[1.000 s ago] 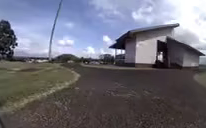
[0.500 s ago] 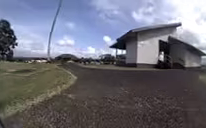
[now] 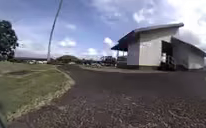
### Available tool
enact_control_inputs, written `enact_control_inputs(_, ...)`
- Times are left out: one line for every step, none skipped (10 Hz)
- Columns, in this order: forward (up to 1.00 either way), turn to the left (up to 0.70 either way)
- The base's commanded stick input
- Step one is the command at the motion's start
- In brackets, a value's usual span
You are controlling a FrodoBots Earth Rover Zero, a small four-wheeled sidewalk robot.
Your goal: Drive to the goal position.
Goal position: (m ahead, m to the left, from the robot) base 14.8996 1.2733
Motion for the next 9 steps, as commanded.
enact_control_inputs(0.85, 0.00)
enact_control_inputs(0.85, 0.00)
enact_control_inputs(0.85, 0.00)
enact_control_inputs(0.85, 0.00)
enact_control_inputs(0.85, 0.00)
enact_control_inputs(0.85, 0.00)
enact_control_inputs(0.85, 0.00)
enact_control_inputs(0.85, 0.00)
enact_control_inputs(0.85, 0.00)
